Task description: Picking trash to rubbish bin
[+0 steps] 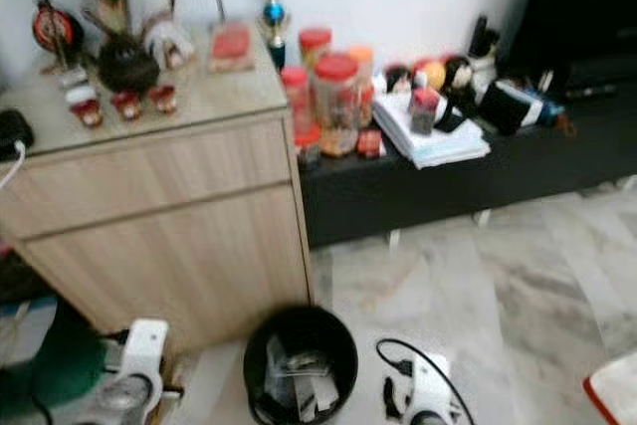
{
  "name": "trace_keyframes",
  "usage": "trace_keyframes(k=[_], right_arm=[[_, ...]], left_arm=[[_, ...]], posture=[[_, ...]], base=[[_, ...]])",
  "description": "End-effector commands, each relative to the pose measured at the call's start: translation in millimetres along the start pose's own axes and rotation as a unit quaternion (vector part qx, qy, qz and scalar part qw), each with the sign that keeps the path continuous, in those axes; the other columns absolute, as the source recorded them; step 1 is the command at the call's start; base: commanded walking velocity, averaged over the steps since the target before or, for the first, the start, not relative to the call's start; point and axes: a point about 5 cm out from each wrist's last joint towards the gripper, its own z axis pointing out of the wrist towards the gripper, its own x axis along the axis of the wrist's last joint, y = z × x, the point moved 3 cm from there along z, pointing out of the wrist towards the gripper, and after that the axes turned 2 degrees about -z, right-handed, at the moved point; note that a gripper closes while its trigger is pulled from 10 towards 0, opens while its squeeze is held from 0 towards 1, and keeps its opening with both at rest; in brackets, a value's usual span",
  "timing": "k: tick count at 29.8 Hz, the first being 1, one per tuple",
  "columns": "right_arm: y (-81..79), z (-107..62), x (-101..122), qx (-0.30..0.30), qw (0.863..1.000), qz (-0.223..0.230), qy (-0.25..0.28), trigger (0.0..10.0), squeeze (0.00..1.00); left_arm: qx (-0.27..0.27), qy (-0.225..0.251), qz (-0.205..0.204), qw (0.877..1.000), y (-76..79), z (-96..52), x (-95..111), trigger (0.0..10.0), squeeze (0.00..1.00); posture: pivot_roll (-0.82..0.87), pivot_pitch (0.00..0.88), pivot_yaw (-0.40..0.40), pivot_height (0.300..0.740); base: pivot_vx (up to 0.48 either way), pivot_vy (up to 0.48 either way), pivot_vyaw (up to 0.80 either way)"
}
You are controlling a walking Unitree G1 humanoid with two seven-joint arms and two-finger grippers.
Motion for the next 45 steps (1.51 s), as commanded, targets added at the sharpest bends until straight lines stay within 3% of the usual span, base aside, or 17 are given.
trace_keyframes(k=[1,8,14,16,20,25,27,37,45], right_arm=[[-14.9,1.5,4,0.017,1.000,0.003,0.006,10.0,0.00],[-17.8,3.2,12,0.026,1.000,0.001,0.017,10.0,0.00],[-26.8,7.6,36,0.048,0.998,-0.012,0.050,10.0,0.00],[-41.3,9.9,56,0.088,0.993,-0.029,0.074,10.0,0.00],[-55.9,10.5,93,0.125,0.983,-0.032,0.127,10.0,0.00],[-62.7,9.6,108,0.144,0.977,-0.044,0.148,10.0,0.00],[-81.0,4.0,133,0.198,0.960,-0.061,0.190,10.0,0.00],[-90.8,-3.8,150,0.242,0.939,-0.073,0.233,10.0,0.00],[-86.1,-7.9,160,0.249,0.931,-0.068,0.259,10.0,0.00]], left_arm=[[0.015,0.002,0.007,1.000,-12.8,0.3,2,10.0,0.00],[-0.005,0.041,0.019,0.999,-3.1,4.0,27,10.0,0.00],[-0.064,0.061,0.033,0.996,23.8,7.1,55,10.0,0.00],[-0.103,0.102,0.053,0.988,45.5,5.6,80,10.0,0.00],[-0.153,0.163,0.074,0.972,73.9,-0.9,117,10.0,0.00],[-0.171,0.186,0.077,0.964,85.4,-4.9,132,10.0,0.00],[-0.190,0.217,0.069,0.955,100.2,-11.4,152,10.0,0.00],[-0.193,0.226,0.105,0.949,104.3,-13.0,148,10.0,0.00],[-0.204,0.239,0.107,0.943,108.8,-15.8,155,10.0,0.00]], posture=[[-0.07,0.000,0.033,0.740],[-0.07,0.000,0.033,0.740],[-0.07,0.000,0.028,0.740],[-0.08,0.000,0.028,0.740],[-0.09,0.000,0.023,0.740],[-0.09,0.000,0.021,0.740],[-0.10,0.000,0.009,0.740],[-0.11,0.013,-0.003,0.740],[-0.12,0.052,-0.027,0.740]], base=[[0.322,0.000,0.00],[0.171,0.000,0.00],[0.000,0.000,0.00],[0.000,0.000,0.00],[0.000,0.000,0.00],[0.000,0.000,0.00],[0.000,0.000,0.00],[0.000,0.000,0.00],[0.000,0.000,0.00]])
